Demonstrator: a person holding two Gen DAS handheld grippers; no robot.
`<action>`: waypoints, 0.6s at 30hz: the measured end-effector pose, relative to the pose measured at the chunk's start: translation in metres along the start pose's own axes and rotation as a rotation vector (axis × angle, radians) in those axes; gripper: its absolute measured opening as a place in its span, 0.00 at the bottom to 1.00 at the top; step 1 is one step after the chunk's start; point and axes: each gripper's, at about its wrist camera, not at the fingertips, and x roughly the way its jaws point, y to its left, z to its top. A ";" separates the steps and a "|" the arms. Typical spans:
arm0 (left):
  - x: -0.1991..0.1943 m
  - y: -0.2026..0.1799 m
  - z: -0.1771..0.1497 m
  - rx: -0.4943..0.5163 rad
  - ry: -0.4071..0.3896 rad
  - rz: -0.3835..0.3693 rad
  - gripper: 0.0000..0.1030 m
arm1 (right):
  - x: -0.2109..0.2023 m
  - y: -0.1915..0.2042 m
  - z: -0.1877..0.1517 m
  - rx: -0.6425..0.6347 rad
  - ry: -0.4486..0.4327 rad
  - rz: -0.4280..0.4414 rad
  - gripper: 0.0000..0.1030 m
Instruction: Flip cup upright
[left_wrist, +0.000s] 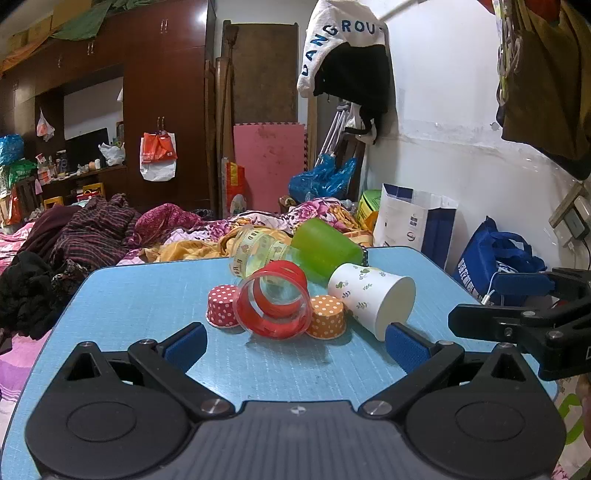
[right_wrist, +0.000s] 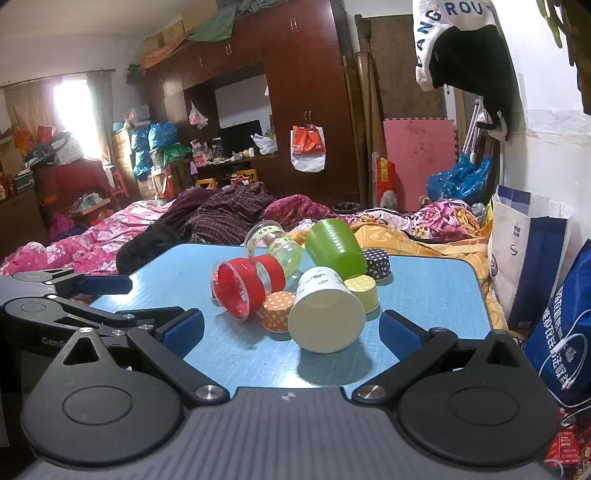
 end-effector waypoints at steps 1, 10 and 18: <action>0.000 0.000 0.000 0.001 0.001 -0.001 1.00 | 0.000 0.000 0.000 0.000 0.000 0.001 0.99; 0.001 -0.003 -0.002 0.006 0.004 -0.006 1.00 | -0.001 0.002 -0.001 0.001 0.000 0.005 0.99; 0.001 -0.003 -0.003 0.007 0.006 -0.008 1.00 | 0.001 -0.001 -0.001 0.006 0.000 0.023 0.99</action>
